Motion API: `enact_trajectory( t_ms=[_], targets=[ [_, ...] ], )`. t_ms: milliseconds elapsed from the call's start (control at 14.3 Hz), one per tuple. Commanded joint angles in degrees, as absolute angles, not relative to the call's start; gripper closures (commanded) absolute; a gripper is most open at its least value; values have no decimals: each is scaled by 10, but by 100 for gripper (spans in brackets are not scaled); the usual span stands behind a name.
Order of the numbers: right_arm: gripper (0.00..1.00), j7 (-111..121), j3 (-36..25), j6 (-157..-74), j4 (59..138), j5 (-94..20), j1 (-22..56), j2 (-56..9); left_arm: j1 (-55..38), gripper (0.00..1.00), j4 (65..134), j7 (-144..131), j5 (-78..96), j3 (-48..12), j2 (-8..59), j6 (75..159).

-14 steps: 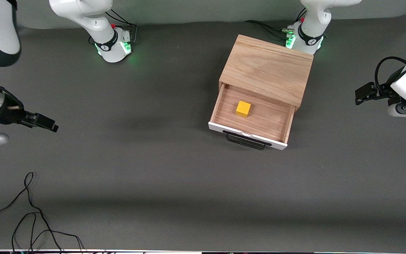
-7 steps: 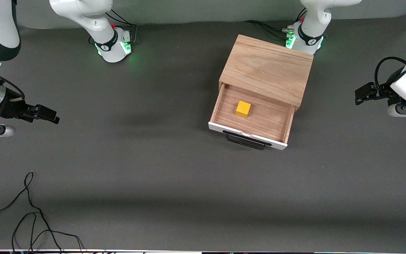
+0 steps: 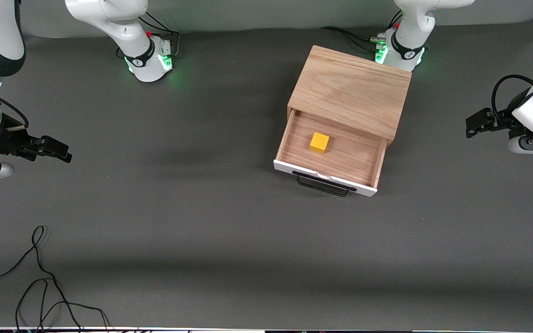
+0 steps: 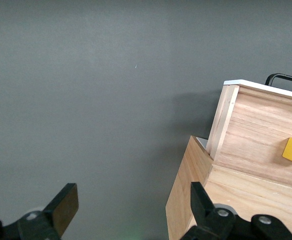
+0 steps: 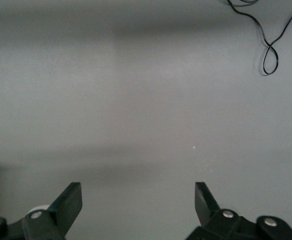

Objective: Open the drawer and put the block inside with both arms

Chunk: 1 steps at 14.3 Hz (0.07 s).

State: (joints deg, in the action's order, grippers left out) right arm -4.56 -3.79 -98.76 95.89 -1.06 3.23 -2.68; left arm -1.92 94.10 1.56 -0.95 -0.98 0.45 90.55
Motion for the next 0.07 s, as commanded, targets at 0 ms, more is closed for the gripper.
enact_trajectory(
  t_ms=[0],
  targets=[
    [0, -30, -29, -987, 946, -2, 23, -34, -25, 0, 945, 14, -6, -5, 0, 900]
  ],
)
